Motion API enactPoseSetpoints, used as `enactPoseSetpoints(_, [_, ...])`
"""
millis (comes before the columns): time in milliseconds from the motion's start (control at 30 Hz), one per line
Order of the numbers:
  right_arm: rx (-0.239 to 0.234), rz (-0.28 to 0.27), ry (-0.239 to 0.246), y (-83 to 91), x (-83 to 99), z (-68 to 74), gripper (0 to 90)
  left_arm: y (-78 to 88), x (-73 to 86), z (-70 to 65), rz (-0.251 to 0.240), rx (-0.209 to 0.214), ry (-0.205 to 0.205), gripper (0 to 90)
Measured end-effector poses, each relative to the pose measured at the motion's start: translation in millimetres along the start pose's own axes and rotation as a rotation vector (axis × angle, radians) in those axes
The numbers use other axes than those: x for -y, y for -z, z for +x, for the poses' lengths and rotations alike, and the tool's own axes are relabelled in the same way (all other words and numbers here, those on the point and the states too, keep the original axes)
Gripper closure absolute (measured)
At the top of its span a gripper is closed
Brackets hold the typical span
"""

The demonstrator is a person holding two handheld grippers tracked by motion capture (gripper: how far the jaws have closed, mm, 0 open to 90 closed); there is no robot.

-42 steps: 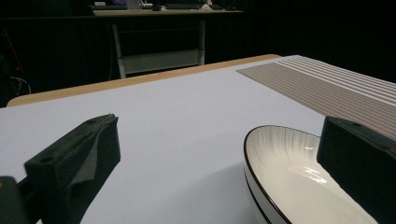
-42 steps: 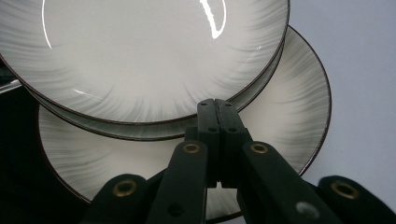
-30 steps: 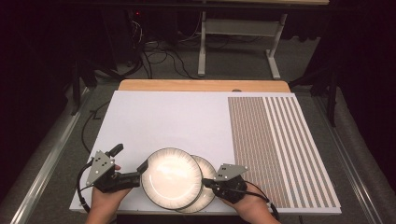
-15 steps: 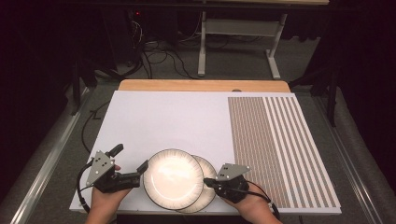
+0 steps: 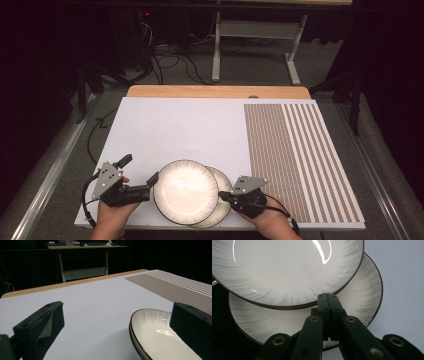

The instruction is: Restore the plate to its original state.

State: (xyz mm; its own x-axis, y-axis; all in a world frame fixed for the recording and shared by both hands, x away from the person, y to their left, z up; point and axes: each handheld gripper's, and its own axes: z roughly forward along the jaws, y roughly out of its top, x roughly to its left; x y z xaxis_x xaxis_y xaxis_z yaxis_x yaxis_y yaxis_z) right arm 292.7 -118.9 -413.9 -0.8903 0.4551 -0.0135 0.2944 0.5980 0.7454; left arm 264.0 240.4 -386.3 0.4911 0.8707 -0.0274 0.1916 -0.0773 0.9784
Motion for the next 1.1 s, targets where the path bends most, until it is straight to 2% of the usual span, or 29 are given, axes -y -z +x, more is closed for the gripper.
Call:
enactPoseSetpoints(833, [0.016, -0.002, 0.009, 4.1, 1.1, -3.0, 90.0, 1.0, -0.3, 0.6, 0.002, 0.000, -0.008, 0.4])
enactPoseSetpoints(1100, [0.023, -0.016, -0.011, 7.3, 2.3, -5.3, 90.0, 1.0, 0.2, 1.0, 0.005, 0.000, -0.008, 0.5])
